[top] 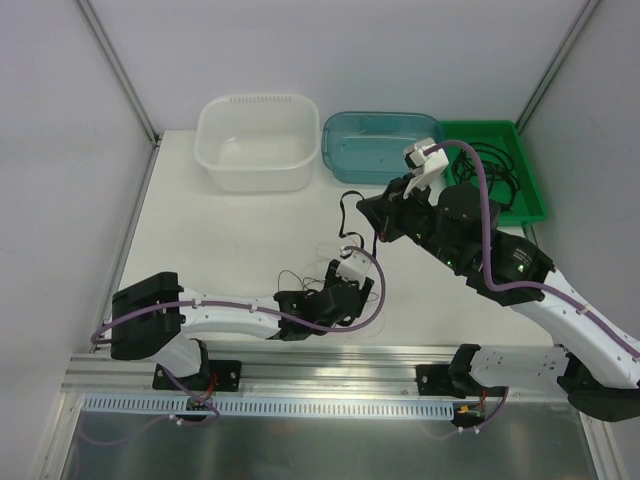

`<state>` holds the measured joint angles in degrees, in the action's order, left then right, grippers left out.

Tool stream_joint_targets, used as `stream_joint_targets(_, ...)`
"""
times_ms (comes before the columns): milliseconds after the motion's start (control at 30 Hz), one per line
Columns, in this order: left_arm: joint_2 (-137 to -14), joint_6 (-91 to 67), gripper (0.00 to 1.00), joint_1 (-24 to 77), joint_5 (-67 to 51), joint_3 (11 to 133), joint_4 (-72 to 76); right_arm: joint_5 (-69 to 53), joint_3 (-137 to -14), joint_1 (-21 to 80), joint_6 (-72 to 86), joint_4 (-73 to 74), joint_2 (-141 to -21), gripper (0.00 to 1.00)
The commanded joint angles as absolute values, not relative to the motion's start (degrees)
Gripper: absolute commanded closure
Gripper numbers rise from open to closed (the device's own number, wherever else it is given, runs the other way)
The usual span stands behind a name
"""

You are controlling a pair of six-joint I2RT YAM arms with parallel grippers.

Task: Untangle the cables

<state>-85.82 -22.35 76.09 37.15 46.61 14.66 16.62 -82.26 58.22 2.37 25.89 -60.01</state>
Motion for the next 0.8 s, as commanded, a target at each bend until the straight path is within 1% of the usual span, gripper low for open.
stream_joint_targets(0,-87.62,-19.60,0.49,76.20,39.11,49.48,15.03,16.52,-82.53,57.92,3.16,22.68,-59.59,0.99)
stream_joint_targets(33,-88.67,-19.60,0.55,76.29,39.20,49.74,15.03,16.61,-82.53,57.92,3.08,22.76,-59.50,0.99)
stream_joint_targets(100,-89.38,-19.77,0.61,76.29,39.11,50.27,14.85,16.61,-82.44,57.92,2.99,22.76,-59.50,0.99)
stream_joint_targets(133,-89.91,-19.78,0.70,76.29,39.02,50.36,14.33,16.70,-82.44,57.92,2.99,22.76,-59.59,0.99)
stream_joint_targets(200,-89.74,-20.39,0.82,76.29,38.68,50.28,13.63,17.22,-82.35,57.74,2.55,22.85,-59.68,0.99)
stream_joint_targets(233,-88.87,-20.65,0.90,76.20,38.50,50.10,12.49,17.23,-82.35,57.57,2.11,22.85,-59.68,0.99)
stream_joint_targets(267,-88.25,-21.09,1.00,76.20,38.24,49.84,11.52,18.27,-82.44,57.31,0.89,23.29,-59.76,0.99)
stream_joint_targets(333,-85.62,-22.23,1.00,76.29,37.10,48.78,9.59,19.77,-82.44,56.34,0.35,23.56,-59.50,0.99)
stream_joint_targets(367,-84.56,-22.41,1.00,76.29,36.13,48.43,7.06,19.51,-82.44,54.08,0.44,23.99,-59.33,0.99)
stream_joint_targets(433,-81.23,-23.11,1.00,76.20,31.50,47.20,4.32,18.90,-82.53,50.99,-1.58,24.26,-58.98,0.99)
stream_joint_targets(467,-80.17,-23.55,1.00,76.20,29.46,46.76,2.83,17.94,-83.05,47.24,-1.76,24.43,-58.97,0.99)
stream_joint_targets(533,-77.54,-25.66,1.00,76.11,25.86,45.88,-2.52,16.36,-84.11,43.00,-2.02,24.87,-59.41,0.99)
stream_joint_targets(567,-76.82,-26.71,1.00,76.03,22.45,45.53,-4.38,14.26,-85.59,38.80,-2.11,25.13,-59.68,0.99)
stream_joint_targets(633,-75.16,-30.75,1.00,75.50,18.92,45.09,-9.83,13.10,-86.92,35.17,-2.63,25.14,-60.20,0.99)
stream_joint_targets(667,-74.89,-31.98,1.00,74.28,14.72,44.74,-11.50,12.40,-87.71,31.94,-2.81,25.22,-60.64,0.99)
stream_joint_targets(733,-74.01,-35.41,1.00,72.61,11.00,43.60,-15.01,12.13,-89.20,29.19,-3.25,24.88,-60.91,0.99)
stream_joint_targets(767,-73.74,-36.03,1.00,70.94,9.07,43.16,-15.73,12.04,-89.64,26.22,-3.25,24.53,-61.26,0.99)
